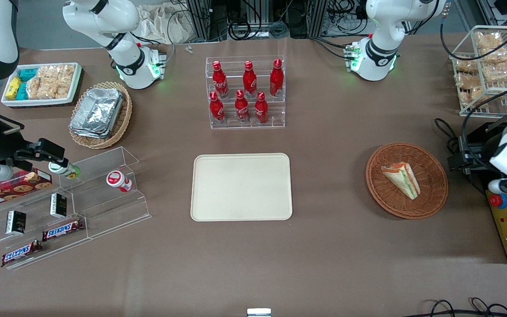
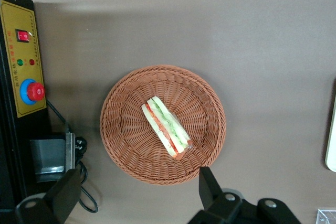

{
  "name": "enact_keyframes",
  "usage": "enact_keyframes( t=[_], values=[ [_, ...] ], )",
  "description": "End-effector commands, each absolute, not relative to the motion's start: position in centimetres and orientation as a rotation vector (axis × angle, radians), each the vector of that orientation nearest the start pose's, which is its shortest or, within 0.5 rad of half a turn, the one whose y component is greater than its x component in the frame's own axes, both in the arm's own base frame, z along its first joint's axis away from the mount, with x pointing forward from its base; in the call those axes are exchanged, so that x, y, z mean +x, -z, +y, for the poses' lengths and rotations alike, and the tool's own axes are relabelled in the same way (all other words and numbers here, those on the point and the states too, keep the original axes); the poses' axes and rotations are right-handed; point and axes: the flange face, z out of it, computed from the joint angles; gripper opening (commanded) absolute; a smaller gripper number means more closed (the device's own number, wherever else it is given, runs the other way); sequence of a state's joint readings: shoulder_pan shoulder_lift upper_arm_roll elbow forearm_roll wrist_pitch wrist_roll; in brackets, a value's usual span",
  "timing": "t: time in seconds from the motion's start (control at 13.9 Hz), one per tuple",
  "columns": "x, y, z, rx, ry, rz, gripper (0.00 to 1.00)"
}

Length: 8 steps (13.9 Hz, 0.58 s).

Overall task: Place sandwich from basket to tray
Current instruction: 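Move the left gripper over the wicker basket toward the sandwich, then lower the open left gripper around the wrapped sandwich in the basket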

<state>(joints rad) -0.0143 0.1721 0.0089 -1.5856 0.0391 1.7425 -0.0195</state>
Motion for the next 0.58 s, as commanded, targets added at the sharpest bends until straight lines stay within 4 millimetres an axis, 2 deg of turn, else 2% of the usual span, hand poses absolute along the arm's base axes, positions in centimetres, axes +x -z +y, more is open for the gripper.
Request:
enact_keyframes(
  t=[0.0, 0.14, 0.36, 0.5],
  values=[
    [57.4, -50.9, -0.2, -3.083, 0.020, -0.146, 1.00],
    [56.8, -48.5, -0.4, -3.069, -0.018, -0.307, 1.00],
    [55.7, -45.4, -0.3, -3.068, -0.022, -0.332, 1.00],
    [54.6, -42.5, -0.4, -3.072, -0.004, -0.328, 1.00]
  ],
)
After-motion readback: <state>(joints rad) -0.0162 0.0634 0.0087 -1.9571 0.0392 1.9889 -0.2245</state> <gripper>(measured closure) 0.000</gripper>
